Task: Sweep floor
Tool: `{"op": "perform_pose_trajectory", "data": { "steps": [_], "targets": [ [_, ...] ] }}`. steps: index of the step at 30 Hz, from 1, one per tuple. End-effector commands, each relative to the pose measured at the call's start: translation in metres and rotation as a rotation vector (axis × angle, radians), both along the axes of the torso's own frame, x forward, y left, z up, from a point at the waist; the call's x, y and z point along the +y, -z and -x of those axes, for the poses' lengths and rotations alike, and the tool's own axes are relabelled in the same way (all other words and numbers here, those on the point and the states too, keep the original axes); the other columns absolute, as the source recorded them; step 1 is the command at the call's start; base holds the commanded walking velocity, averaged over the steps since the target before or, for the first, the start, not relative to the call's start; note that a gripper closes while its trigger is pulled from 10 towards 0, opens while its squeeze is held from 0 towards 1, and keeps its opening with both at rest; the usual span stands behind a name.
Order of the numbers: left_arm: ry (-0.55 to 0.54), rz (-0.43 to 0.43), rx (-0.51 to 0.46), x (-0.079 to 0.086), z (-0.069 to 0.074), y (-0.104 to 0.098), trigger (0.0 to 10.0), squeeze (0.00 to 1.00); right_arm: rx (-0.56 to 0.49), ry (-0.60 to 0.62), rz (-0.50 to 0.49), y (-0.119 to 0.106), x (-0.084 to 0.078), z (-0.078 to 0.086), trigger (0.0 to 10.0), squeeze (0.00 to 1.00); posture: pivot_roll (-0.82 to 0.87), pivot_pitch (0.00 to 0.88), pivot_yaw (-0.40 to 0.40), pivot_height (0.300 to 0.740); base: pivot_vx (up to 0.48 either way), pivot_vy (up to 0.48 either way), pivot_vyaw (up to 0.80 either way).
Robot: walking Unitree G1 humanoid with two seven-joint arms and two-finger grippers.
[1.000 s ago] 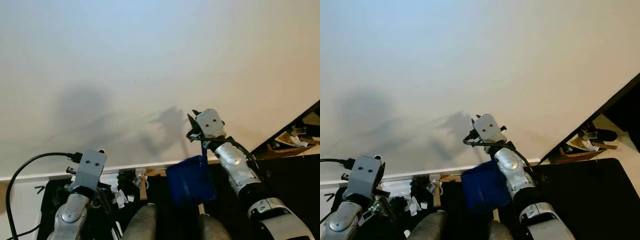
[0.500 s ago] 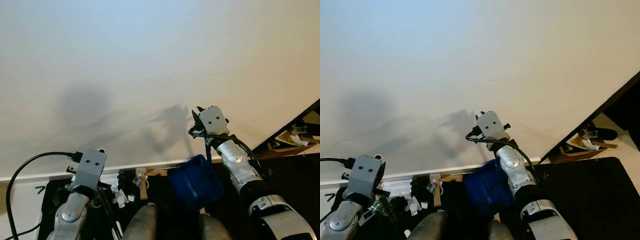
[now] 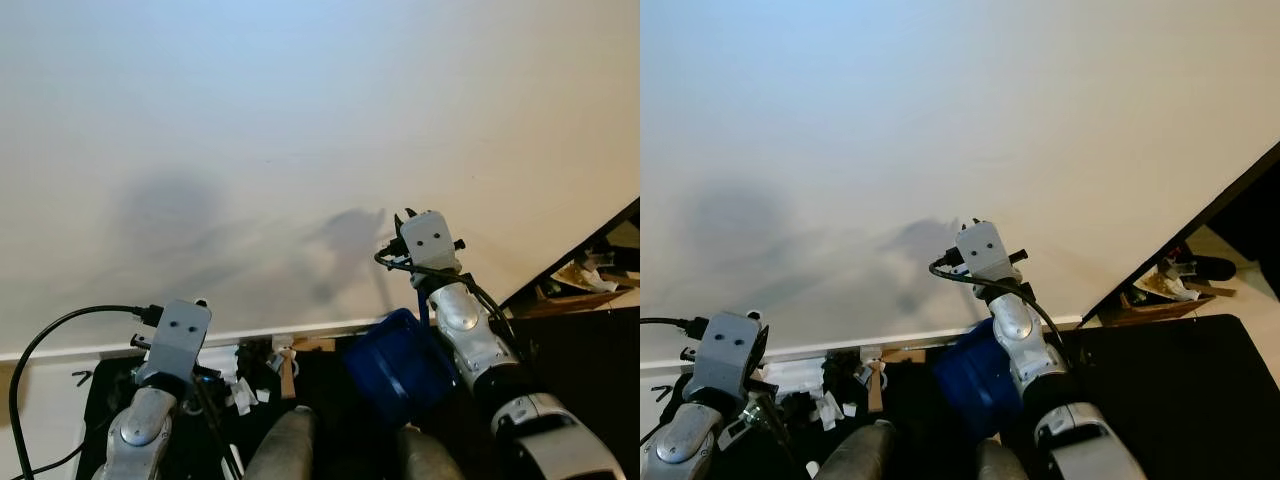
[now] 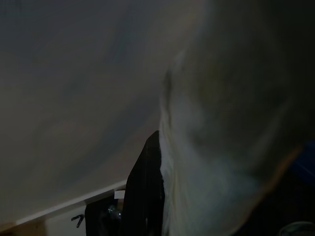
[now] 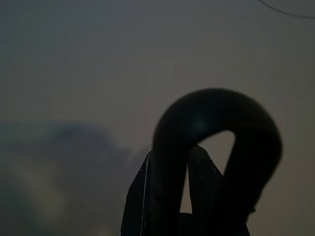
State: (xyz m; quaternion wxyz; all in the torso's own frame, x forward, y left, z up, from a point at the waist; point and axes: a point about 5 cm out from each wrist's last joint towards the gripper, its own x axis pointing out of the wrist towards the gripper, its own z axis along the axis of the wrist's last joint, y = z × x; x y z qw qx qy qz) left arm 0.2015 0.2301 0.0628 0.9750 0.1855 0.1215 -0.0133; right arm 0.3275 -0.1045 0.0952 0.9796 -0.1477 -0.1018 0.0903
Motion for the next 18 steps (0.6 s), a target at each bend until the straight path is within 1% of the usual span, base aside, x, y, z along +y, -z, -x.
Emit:
{"op": "perform_pose_trajectory", "data": {
  "steps": [1,5,7,9,11,13,14,15,18],
  "targets": [
    [0.014,-0.022,0.013,0.001,0.002,0.0,10.0,0.0,-0.068,-0.002,-0.018,-0.014,0.007,-0.002,10.0,0.0,0.28,0.134,-0.012,0.74,0.0,0.0,0.0],
    [0.014,-0.022,0.011,0.001,0.0,0.0,10.0,0.0,-0.052,-0.006,-0.056,-0.014,0.016,-0.001,10.0,0.0,0.28,0.131,-0.014,0.74,0.0,0.0,0.0],
    [0.013,-0.021,0.01,0.001,-0.001,0.0,10.0,0.0,-0.027,0.04,-0.049,-0.01,0.018,-0.003,10.0,0.0,0.27,0.129,-0.017,0.74,0.0,0.0,0.0],
    [0.014,-0.02,0.01,0.0,-0.001,0.0,10.0,0.0,-0.01,0.09,-0.01,-0.007,0.018,-0.006,10.0,0.0,0.28,0.125,-0.023,0.74,0.0,0.0,0.0],
    [0.014,-0.02,0.01,0.0,-0.001,0.001,10.0,0.0,-0.003,0.105,-0.004,-0.006,0.018,-0.007,10.0,0.0,0.28,0.124,-0.025,0.74,0.0,0.0,0.0],
    [0.007,-0.019,0.007,0.0,0.0,0.001,10.0,0.0,0.004,0.152,-0.012,-0.008,0.013,-0.01,10.0,0.0,0.29,0.121,-0.029,0.74,0.0,0.0,0.0],
    [0.002,-0.019,0.006,0.002,0.001,0.001,10.0,0.0,0.008,0.181,-0.044,-0.012,0.008,-0.011,10.0,0.0,0.28,0.119,-0.035,0.74,0.0,0.0,0.0],
    [0.002,-0.019,0.006,0.002,0.001,0.001,10.0,0.0,0.008,0.181,-0.044,-0.012,0.008,-0.011,10.0,0.0,0.28,0.119,-0.035,0.74,0.0,0.0,0.0],
    [-0.001,-0.021,0.01,0.003,0.003,0.002,10.0,0.0,0.02,0.207,-0.094,-0.014,0.002,-0.01,10.0,0.0,0.27,0.12,-0.036,0.74,0.0,0.0,0.0]
  ]
}}
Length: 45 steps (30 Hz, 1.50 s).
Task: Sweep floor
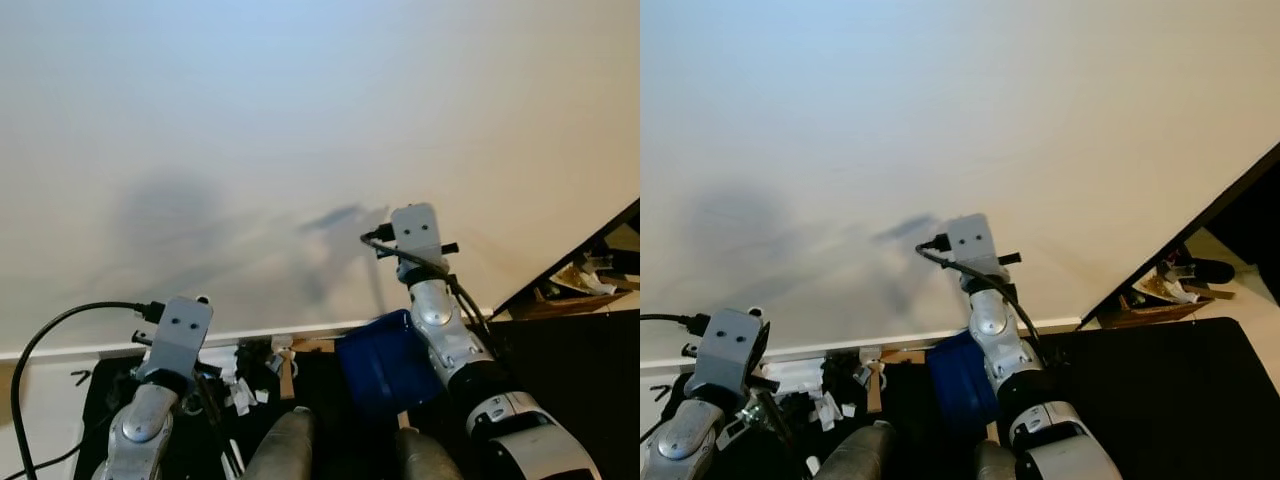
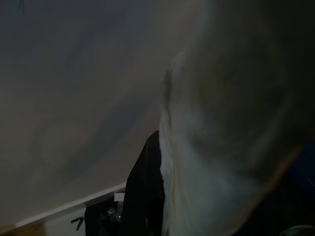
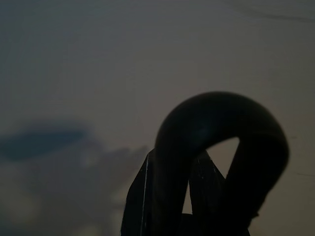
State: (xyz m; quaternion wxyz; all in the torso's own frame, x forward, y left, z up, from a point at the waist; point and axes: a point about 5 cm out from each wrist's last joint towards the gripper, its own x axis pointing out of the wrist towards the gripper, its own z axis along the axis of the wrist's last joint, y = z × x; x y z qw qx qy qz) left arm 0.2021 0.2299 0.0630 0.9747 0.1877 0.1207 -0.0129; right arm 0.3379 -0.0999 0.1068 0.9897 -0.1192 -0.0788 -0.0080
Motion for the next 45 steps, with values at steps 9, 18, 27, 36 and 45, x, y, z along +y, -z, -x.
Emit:
{"op": "perform_pose_trajectory", "data": {
  "steps": [9,18,27,36,45],
  "targets": [
    [0.023,-0.007,0.011,-0.004,-0.005,0.004,10.0,0.0,0.121,0.073,-0.147,0.02,-0.004,0.012,10.0,0.0,0.25,0.112,-0.03,0.74,0.0,0.0,0.0],
    [0.005,-0.015,0.008,0.002,-0.001,0.002,10.0,0.0,0.097,0.107,-0.043,0.016,-0.013,0.007,10.0,0.0,0.27,0.117,-0.034,0.74,0.0,0.0,0.0],
    [0.008,-0.011,0.012,0.0,-0.001,0.004,10.0,0.0,0.042,0.149,-0.03,0.007,-0.03,0.005,10.0,0.0,0.25,0.12,-0.021,0.74,0.0,0.0,0.0],
    [0.022,-0.017,0.009,0.0,-0.004,0.002,10.0,0.0,0.011,0.091,0.023,0.013,-0.017,0.001,10.0,0.0,0.27,0.119,-0.006,0.74,0.0,0.0,0.0],
    [0.009,-0.019,0.013,0.002,-0.001,0.003,10.0,0.0,0.119,0.052,0.105,0.031,-0.011,0.002,10.0,0.0,0.29,0.122,-0.013,0.74,0.0,0.0,0.0]
  ]
}}
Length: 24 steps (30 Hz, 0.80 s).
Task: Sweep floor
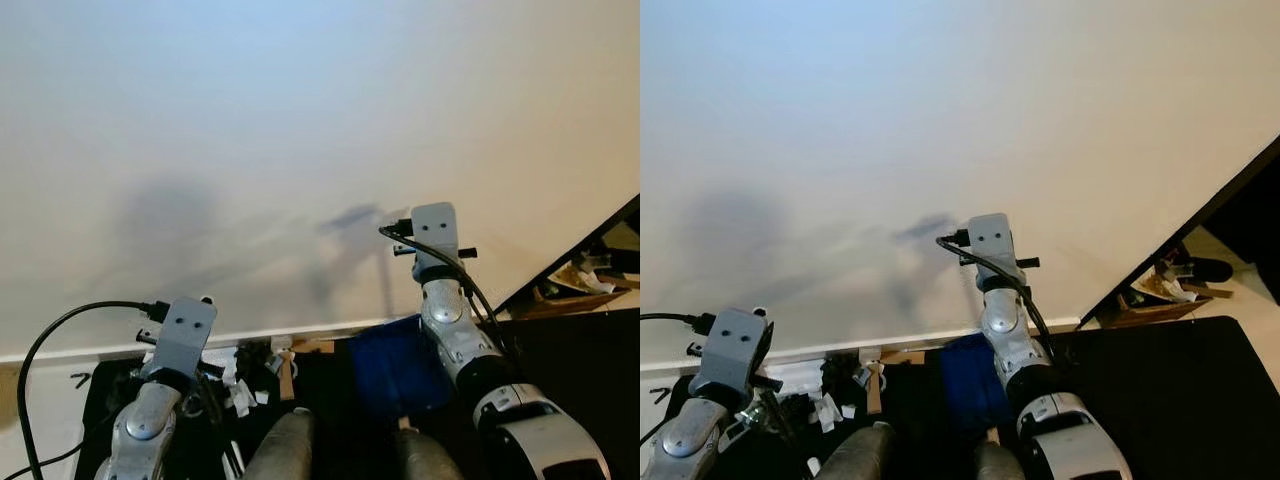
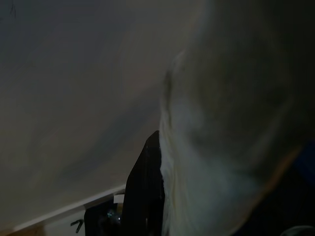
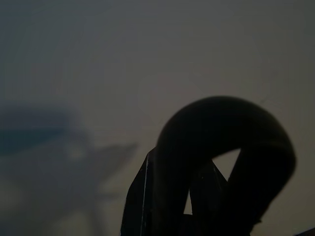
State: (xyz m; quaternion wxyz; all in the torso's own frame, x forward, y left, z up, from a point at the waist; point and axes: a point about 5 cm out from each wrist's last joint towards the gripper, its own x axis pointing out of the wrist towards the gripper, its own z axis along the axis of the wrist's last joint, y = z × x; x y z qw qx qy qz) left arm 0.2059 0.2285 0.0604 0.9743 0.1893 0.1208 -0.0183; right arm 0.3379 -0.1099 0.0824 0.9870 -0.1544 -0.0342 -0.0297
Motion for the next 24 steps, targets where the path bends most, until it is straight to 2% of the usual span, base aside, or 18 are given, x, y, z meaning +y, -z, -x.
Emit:
{"op": "perform_pose_trajectory", "data": {
  "steps": [1,9,17,24],
  "targets": [
    [-0.002,-0.016,0.011,0.003,0.003,0.001,10.0,0.0,0.049,-0.012,0.032,0.01,0.0,0.003,10.0,0.0,0.28,0.124,-0.012,0.74,0.0,0.0,0.0],
    [0.004,-0.012,0.017,0.001,0.004,0.002,10.0,0.0,0.059,-0.014,-0.027,0.015,0.002,0.006,10.0,0.0,0.28,0.127,-0.005,0.74,0.0,0.0,0.0],
    [0.011,-0.016,0.02,0.002,0.004,0.001,10.0,0.0,-0.071,-0.011,-0.126,-0.019,0.01,-0.01,10.0,0.0,0.29,0.13,0.0,0.74,0.0,0.0,0.0],
    [0.008,-0.023,0.022,0.004,0.007,0.0,10.0,0.0,-0.046,-0.017,-0.1,-0.011,0.014,-0.008,10.0,0.0,0.31,0.129,0.003,0.74,0.0,0.0,0.0]
  ]
}}
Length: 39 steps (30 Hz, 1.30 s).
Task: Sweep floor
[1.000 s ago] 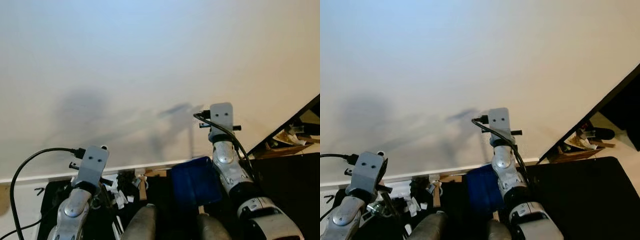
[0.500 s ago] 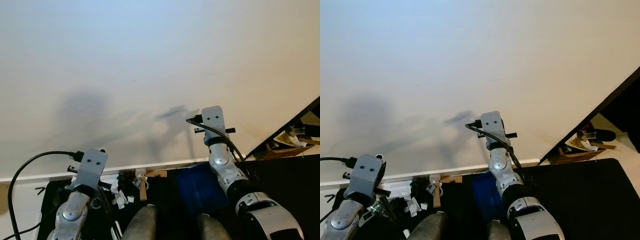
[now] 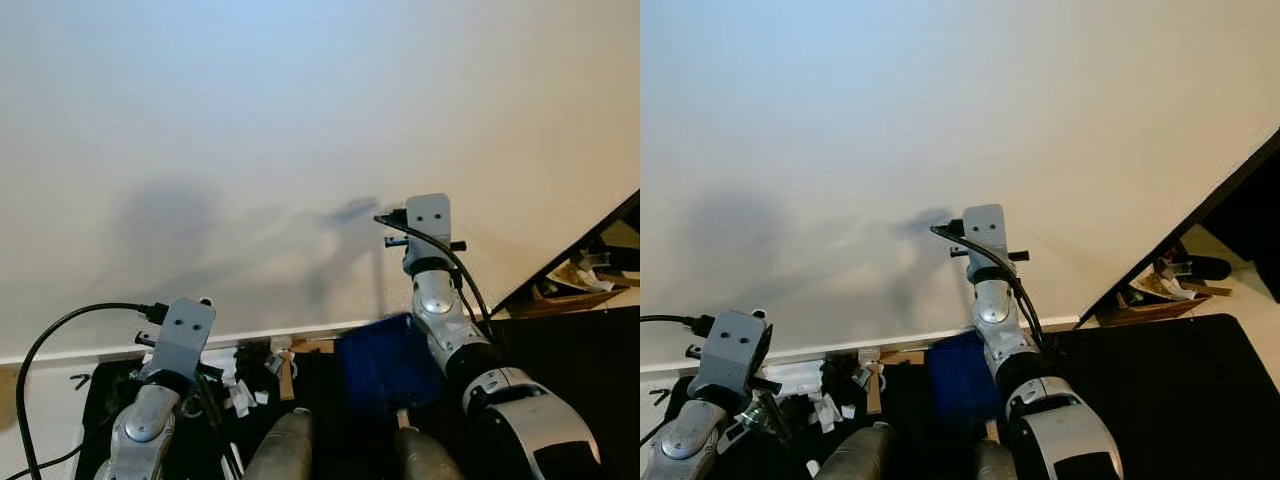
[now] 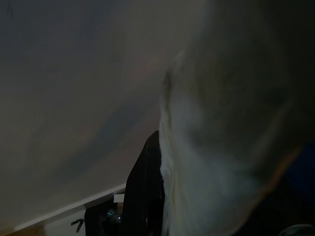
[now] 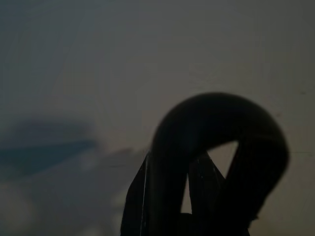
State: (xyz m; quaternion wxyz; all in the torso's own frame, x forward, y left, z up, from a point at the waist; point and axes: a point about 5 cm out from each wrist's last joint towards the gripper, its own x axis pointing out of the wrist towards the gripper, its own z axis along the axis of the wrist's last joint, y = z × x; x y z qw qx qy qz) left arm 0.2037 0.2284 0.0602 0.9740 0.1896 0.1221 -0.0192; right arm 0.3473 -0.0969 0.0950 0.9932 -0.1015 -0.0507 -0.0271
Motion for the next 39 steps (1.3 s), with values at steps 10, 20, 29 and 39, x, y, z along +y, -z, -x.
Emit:
{"op": "perform_pose_trajectory", "data": {
  "steps": [10,20,29,39],
  "targets": [
    [0.012,-0.028,0.024,0.004,0.006,0.0,10.0,0.0,0.046,-0.083,0.265,0.028,0.012,0.017,10.0,0.0,0.32,0.126,0.006,0.74,0.0,0.0,0.0],
    [0.016,-0.023,0.031,0.003,0.007,0.002,10.0,0.0,0.105,-0.112,0.25,0.041,0.01,0.025,10.0,0.0,0.3,0.129,0.005,0.74,0.0,0.0,0.0],
    [0.018,-0.022,0.028,0.002,0.005,0.002,10.0,0.0,0.101,-0.071,0.169,0.029,0.003,0.014,10.0,1.0,0.3,0.127,0.003,0.74,0.0,0.0,0.0],
    [0.01,-0.013,0.029,0.0,0.006,0.004,10.0,0.0,0.215,-0.072,0.248,0.031,-0.024,0.005,10.0,0.0,0.28,0.131,-0.011,0.74,0.0,0.0,0.0]
  ]
}}
